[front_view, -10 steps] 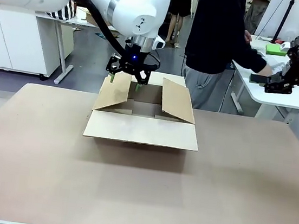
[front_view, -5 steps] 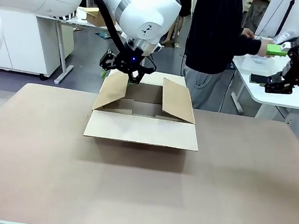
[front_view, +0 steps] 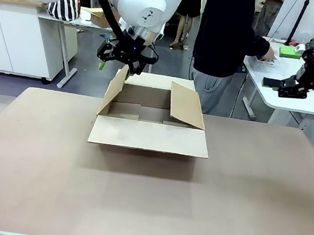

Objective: Pack the gift set into the box.
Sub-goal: Place both hands on the side flaps of the Package Box and spread them outward.

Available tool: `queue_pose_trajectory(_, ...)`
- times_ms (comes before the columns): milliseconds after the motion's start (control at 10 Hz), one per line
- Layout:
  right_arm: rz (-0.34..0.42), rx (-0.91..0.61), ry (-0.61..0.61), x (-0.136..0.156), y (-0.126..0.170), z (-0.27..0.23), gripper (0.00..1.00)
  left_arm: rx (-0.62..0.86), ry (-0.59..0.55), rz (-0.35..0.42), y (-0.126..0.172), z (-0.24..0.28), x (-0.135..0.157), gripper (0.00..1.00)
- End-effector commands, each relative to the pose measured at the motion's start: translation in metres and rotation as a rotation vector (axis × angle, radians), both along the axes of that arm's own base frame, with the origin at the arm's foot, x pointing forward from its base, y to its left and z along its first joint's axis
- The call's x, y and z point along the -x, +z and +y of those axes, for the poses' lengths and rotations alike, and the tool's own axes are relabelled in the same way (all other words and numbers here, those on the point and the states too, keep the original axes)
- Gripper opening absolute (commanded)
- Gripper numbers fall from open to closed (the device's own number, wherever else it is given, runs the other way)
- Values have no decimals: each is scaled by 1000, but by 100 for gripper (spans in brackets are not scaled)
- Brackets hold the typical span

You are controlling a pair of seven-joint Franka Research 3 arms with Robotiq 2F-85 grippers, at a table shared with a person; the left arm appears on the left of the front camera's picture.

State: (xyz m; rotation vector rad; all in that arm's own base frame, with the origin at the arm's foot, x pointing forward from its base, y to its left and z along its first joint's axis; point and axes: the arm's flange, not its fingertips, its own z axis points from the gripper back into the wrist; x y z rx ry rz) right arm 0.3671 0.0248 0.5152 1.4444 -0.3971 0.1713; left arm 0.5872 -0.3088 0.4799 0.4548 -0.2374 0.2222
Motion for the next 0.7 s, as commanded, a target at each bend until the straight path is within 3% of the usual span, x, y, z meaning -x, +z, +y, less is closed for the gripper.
queue_pose_trajectory(0,-24,-23,-3,-2,2,2,100,15,47,-48,4,31,16,100)
queue_pose_trajectory(400,-24,-23,-3,-2,2,2,100,190,10,-55,15,94,29,100)
queue_pose_trajectory(600,-24,-23,-3,-2,2,2,100,301,11,-7,3,127,40,100)
